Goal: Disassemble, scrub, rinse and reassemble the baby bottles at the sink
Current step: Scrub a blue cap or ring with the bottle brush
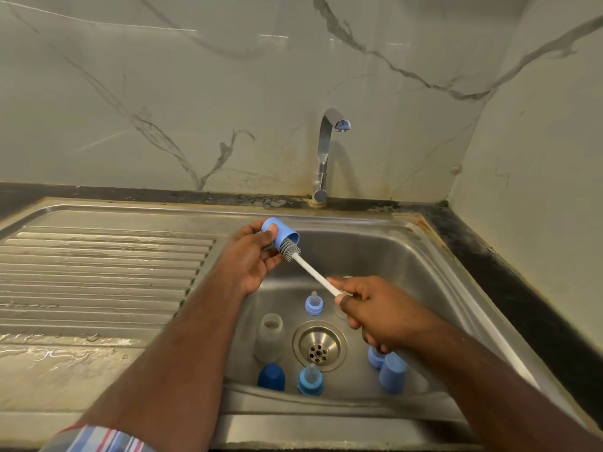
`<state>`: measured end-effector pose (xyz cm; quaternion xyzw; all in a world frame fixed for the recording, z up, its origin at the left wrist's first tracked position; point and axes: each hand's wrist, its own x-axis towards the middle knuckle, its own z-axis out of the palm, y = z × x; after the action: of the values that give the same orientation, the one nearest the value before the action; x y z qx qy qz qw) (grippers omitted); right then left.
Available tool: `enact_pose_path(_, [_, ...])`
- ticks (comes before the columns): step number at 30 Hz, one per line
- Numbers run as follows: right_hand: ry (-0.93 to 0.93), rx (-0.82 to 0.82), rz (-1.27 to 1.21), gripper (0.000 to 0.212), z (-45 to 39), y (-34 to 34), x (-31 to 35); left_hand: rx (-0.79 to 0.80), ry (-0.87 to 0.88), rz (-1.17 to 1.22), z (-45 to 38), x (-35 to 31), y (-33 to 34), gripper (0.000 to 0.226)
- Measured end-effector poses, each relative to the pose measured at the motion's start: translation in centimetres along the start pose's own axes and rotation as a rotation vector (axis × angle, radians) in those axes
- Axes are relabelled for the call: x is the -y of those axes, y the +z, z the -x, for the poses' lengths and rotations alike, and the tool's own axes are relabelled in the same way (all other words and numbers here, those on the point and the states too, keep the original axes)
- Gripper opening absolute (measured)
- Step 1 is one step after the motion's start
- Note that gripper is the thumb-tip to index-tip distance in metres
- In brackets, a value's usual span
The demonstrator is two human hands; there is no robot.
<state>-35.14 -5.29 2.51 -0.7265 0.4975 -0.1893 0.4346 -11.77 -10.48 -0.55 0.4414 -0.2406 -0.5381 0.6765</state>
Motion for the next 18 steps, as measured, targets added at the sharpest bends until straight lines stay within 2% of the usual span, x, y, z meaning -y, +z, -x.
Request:
enact_pose_path(2, [0.009, -0.014, -0.069, 0.030, 0.2, -0.2, -0.2, -0.009, 0.003, 0.017, 0.0, -0.2, -0.2, 0.014])
enact_pose_path(6, [-0.105, -0.108, 0.347, 0.043, -0.8, 0.1, 0.0, 0.043, -0.006, 0.007, 0.3, -0.3, -0.1, 0.013])
enact_pose_path(8, [-0.120, -0.125, 0.460, 0.045, -1.0, 0.5, 0.1, 0.081, -0.025, -0.015, 0.4, -0.2, 0.1, 0.018])
enact_pose_path(10, [-0.103, -0.060, 0.324, 0.044, -0.9, 0.9, 0.3, 0.087, -0.029, -0.035, 0.5, -0.2, 0.2, 0.018])
enact_pose_path(13, [-0.011, 0.024, -0.062, 0.040, -0.1, 0.1, 0.2, 0.066, -0.021, -0.029, 0.4, -0.3, 0.1, 0.016])
enact_pose_path(15, [0.022, 0.050, -0.117, 0.037, 0.3, -0.7, 0.0, 0.052, -0.017, -0.009, 0.3, -0.3, 0.0, 0.015])
enact_pose_path(18, [0.001, -0.020, -0.087, 0.036, -0.1, -0.8, -0.2, 0.056, -0.016, 0.013, 0.4, -0.5, 0.0, 0.014])
